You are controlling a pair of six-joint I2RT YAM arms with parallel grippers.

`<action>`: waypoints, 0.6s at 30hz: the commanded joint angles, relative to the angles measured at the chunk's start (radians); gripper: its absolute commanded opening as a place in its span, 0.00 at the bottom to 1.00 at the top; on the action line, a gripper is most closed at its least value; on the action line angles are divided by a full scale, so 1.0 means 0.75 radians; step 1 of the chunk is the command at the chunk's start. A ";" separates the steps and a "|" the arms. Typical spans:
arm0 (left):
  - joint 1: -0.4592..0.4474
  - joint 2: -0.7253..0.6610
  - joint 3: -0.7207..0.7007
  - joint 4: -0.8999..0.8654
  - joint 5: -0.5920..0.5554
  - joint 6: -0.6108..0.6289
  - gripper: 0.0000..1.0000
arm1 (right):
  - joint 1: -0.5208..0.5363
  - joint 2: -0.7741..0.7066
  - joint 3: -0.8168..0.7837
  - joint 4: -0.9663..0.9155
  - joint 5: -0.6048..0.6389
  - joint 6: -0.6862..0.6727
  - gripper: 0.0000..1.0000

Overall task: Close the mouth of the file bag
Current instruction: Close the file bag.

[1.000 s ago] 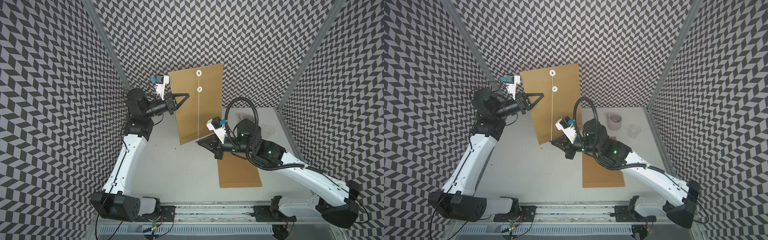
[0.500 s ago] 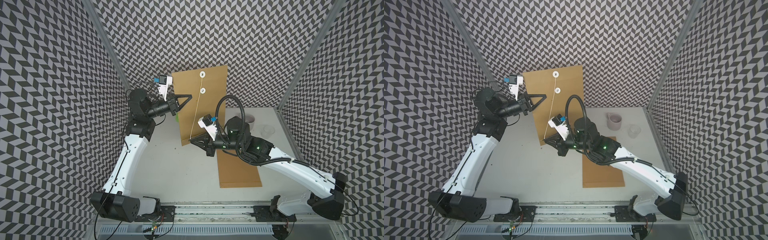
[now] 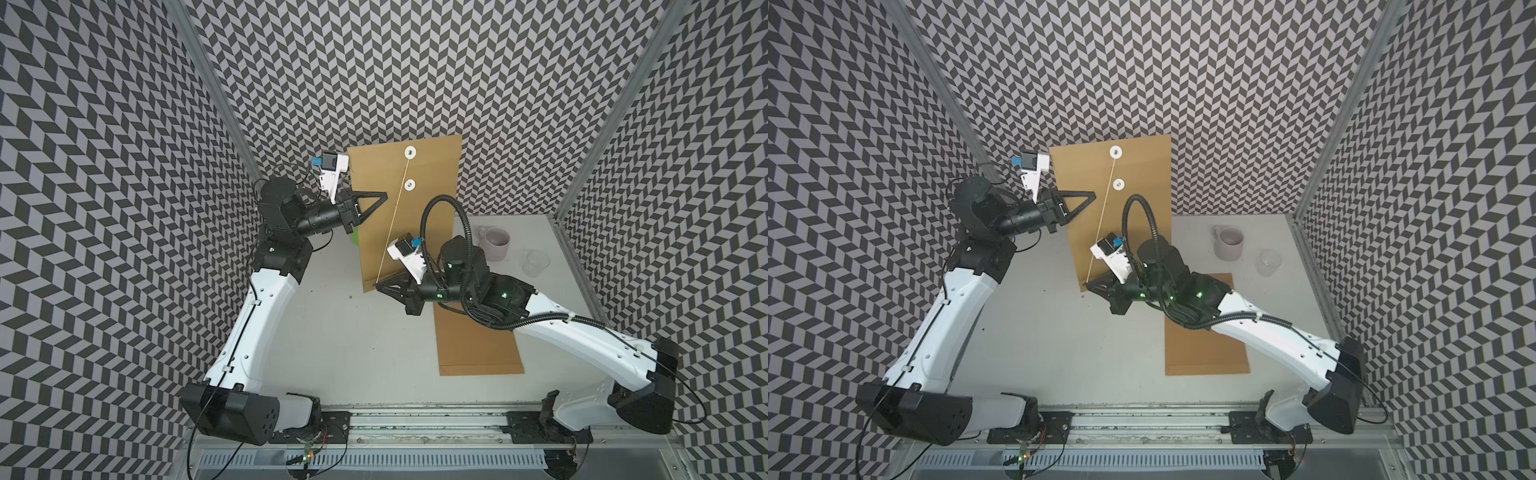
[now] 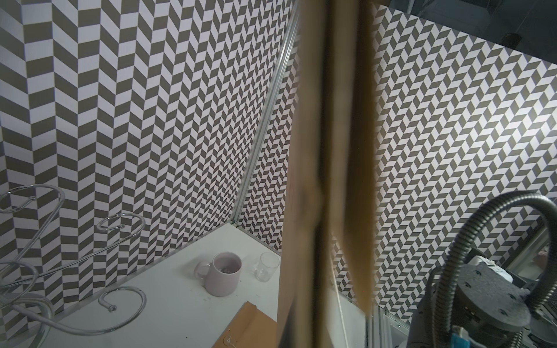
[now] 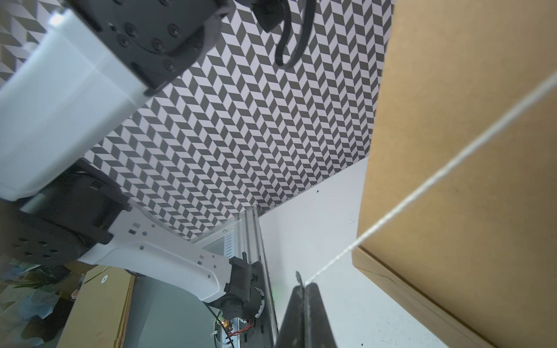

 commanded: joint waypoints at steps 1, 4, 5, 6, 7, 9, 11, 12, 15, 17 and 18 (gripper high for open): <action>-0.015 -0.043 0.040 0.018 0.046 -0.012 0.00 | -0.017 0.010 0.065 -0.043 0.106 -0.018 0.00; -0.022 -0.045 0.042 0.034 0.071 -0.035 0.00 | -0.034 0.009 0.091 -0.084 0.161 -0.025 0.00; -0.025 -0.047 0.041 0.034 0.074 -0.036 0.00 | -0.041 0.010 0.099 -0.096 0.170 -0.026 0.00; -0.029 -0.047 0.042 0.035 0.079 -0.036 0.00 | -0.051 0.010 0.108 -0.111 0.173 -0.025 0.00; -0.032 -0.050 0.040 0.034 0.080 -0.036 0.00 | -0.063 0.010 0.116 -0.123 0.175 -0.024 0.00; -0.031 -0.057 0.036 0.033 0.089 -0.034 0.00 | -0.090 0.007 0.122 -0.144 0.172 -0.020 0.00; -0.033 -0.062 0.032 0.030 0.096 -0.028 0.00 | -0.123 0.002 0.124 -0.159 0.157 -0.017 0.00; -0.035 -0.063 0.031 0.026 0.099 -0.023 0.00 | -0.136 -0.002 0.123 -0.165 0.150 -0.017 0.00; -0.039 -0.068 0.029 0.025 0.109 -0.019 0.00 | -0.168 -0.005 0.135 -0.190 0.128 -0.021 0.00; -0.041 -0.069 0.031 0.025 0.116 -0.017 0.00 | -0.183 -0.004 0.137 -0.204 0.131 -0.023 0.00; -0.043 -0.069 0.032 0.028 0.119 -0.019 0.00 | -0.196 -0.004 0.132 -0.212 0.125 -0.024 0.00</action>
